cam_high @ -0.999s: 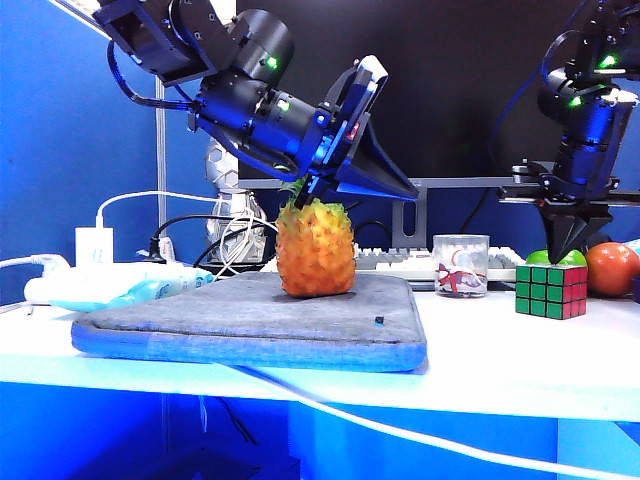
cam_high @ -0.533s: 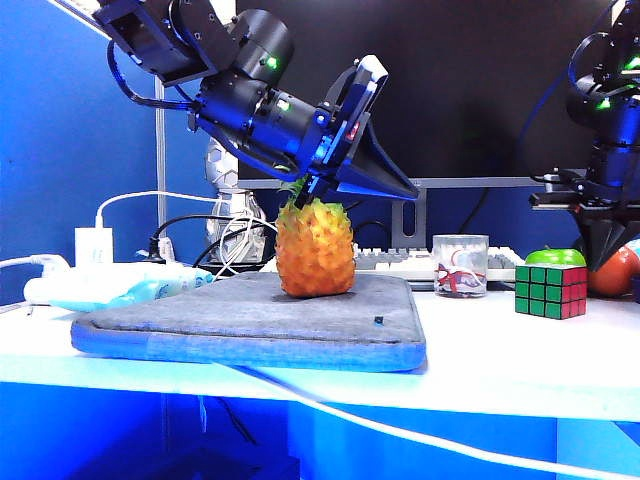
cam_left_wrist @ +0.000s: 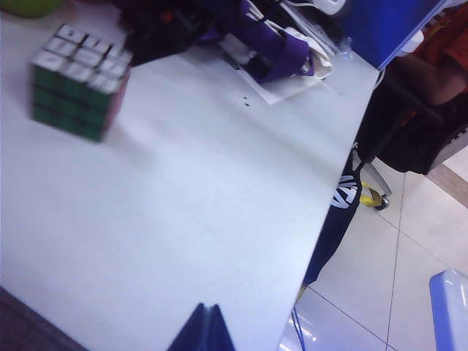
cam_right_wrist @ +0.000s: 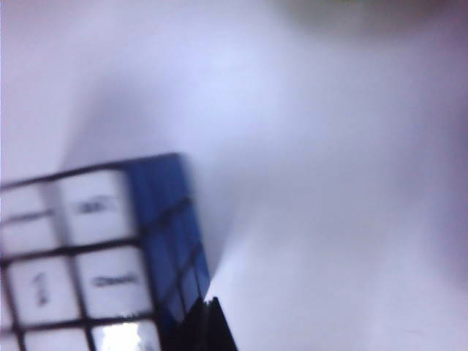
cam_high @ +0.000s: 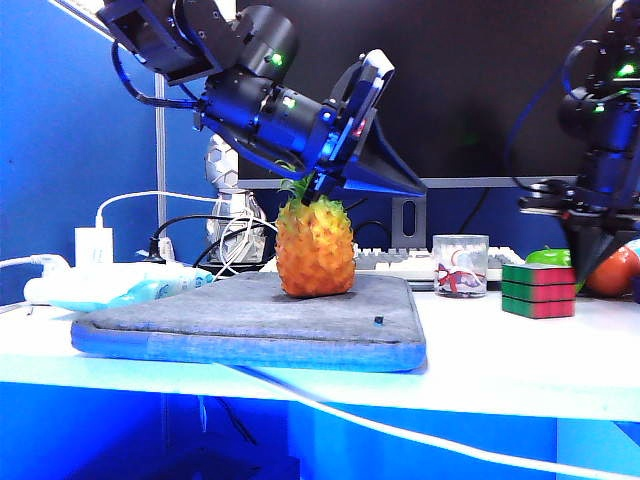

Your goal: Rotate the Rubik's Cube so that its red face is facing towards you.

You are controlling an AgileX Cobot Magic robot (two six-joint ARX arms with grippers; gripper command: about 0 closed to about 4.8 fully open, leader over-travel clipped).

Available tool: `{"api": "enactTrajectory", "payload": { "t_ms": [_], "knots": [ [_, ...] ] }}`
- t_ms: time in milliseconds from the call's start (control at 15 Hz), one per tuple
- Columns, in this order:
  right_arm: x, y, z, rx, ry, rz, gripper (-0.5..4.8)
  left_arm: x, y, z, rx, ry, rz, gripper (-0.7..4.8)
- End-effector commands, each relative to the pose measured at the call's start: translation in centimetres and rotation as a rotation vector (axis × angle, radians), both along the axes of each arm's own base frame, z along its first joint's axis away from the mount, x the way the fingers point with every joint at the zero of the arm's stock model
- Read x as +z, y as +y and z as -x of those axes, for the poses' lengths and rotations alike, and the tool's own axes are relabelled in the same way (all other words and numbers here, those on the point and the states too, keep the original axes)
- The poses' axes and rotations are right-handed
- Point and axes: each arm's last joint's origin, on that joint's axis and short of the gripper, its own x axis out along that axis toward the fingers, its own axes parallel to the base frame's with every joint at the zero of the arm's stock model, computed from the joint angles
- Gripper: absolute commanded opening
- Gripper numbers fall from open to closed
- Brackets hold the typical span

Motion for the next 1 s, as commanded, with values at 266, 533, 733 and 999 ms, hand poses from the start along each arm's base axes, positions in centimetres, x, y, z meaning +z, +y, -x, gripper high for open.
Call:
{"api": "enactTrajectory", "payload": {
  "t_ms": [266, 533, 733, 999],
  "knots": [
    [0.4, 2.7, -0.2, 0.050, -0.034, 0.037, -0.06, 0.1, 0.0, 0.0, -0.008, -0.010, 0.002, -0.04],
    [0.6, 1.8, -0.6, 0.028, -0.079, 0.043, -0.06, 0.1, 0.1, -0.1, 0.012, -0.020, -0.011, -0.04],
    [0.7, 2.0, -1.0, 0.031, -0.120, 0.044, -0.06, 0.1, 0.1, -0.1, 0.013, -0.025, -0.013, -0.04],
    [0.4, 2.0, -1.4, 0.022, -0.140, 0.017, -0.06, 0.1, 0.1, -0.2, 0.017, -0.054, -0.019, -0.04]
  ]
}}
